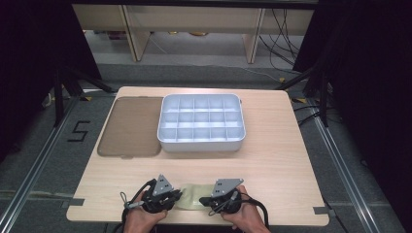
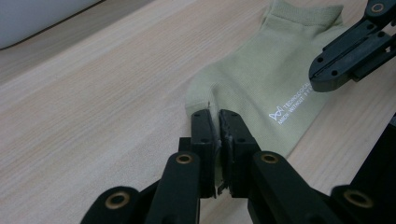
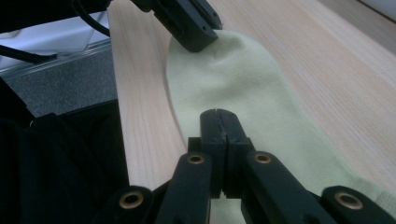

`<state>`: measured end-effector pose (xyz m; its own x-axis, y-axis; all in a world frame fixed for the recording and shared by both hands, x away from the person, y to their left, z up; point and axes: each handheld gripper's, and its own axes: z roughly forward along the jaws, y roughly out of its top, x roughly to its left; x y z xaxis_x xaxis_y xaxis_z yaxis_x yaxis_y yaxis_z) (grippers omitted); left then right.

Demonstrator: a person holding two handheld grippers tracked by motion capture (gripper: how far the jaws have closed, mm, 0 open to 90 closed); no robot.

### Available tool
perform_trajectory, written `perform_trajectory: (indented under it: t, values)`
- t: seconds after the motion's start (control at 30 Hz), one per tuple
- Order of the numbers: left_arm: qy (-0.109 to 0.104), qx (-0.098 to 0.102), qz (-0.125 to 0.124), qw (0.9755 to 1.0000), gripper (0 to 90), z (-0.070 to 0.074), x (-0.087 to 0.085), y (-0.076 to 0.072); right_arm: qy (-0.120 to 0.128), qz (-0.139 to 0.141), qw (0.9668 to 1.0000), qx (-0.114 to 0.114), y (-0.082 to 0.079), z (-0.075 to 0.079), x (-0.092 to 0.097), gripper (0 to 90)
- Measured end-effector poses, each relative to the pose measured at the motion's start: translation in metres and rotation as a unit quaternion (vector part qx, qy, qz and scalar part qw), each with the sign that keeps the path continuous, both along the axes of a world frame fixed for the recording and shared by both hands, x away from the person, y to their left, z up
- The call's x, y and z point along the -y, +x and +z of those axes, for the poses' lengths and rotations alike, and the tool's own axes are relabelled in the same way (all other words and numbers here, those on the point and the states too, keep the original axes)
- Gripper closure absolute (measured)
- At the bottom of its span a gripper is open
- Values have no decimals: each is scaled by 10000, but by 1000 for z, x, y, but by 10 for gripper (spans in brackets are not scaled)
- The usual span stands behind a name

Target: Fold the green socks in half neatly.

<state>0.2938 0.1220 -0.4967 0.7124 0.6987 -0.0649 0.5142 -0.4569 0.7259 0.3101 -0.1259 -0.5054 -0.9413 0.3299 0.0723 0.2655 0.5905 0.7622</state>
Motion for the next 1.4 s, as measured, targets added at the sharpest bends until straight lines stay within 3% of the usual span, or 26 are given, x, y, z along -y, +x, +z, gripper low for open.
perform_trajectory:
  t: [0.03, 0.17, 0.2, 0.23, 0.33, 0.47, 0.5, 0.6, 0.73, 0.83, 0.97, 1.03, 1.13, 1.2, 1.23, 1.27, 1.37, 1.4]
  values:
    - [73, 47, -36, 10000, 843, 1, -1, 1, -47, -11, 10000, -50, 0, 1, 0, 900]
    - [34, 18, -4, 10000, 843, 3, -2, 1, -105, 25, 9999, -75, 0, -2, -3, 900]
    - [11, 15, -42, 10000, 843, 4, -2, 1, -173, 20, 9998, -68, 0, -3, -4, 900]
    - [7, 36, -16, 10000, 843, 4, -2, 1, -405, -7, 9992, -21, 0, -8, -7, 900]
    - [0, 23, -62, 10000, 843, 6, -2, 0, -371, -13, 9993, -20, 1, -8, -9, 900]
    - [-237, -82, -33, 9997, 843, 10, -7, 3, -343, 29, 9994, 17, 4, -9, -15, 900]
    - [-156, -38, -70, 9998, 843, 12, -10, 5, -340, 40, 9994, 22, 5, -9, -16, 900]
    - [-238, -54, -12, 9997, 843, 16, -11, 5, -300, 27, 9995, -16, 8, -9, -19, 900]
    - [-65, 19, -110, 9999, 843, 20, -14, 6, -261, 5, 9997, -16, 8, -10, -25, 900]
    - [-114, -27, -137, 9998, 843, 22, -15, 9, -309, 30, 9995, -27, 8, -10, -28, 900]
    - [-131, -123, -102, 9998, 843, 26, -15, 13, -77, 2, 9999, -67, 13, -8, -26, 892]
    - [-57, -80, -235, 9997, 842, 28, -14, 14, 42, -71, 10000, 9, 17, -3, -23, 892]
    - [36, -105, -288, 9995, 842, 28, -10, 17, -222, -348, 9987, 304, 28, 4, -15, 899]
    - [58, -97, -357, 9993, 843, 30, -7, 18, -277, -606, 9976, 198, 36, 2, -11, 900]
    - [73, -114, -313, 9994, 843, 30, -7, 18, -334, -599, 9972, 290, 43, -1, -10, 900]
    - [6, -112, -322, 9994, 842, 32, -5, 18, -378, -744, 9964, 167, 43, -2, -9, 900]
    - [-22, -20, -392, 9992, 842, 37, -1, 20, -391, -737, 9964, 118, 48, -8, -9, 900]
    - [-43, 3, -376, 9993, 842, 39, 0, 21, -387, -669, 9968, 201, 50, -9, -9, 900]
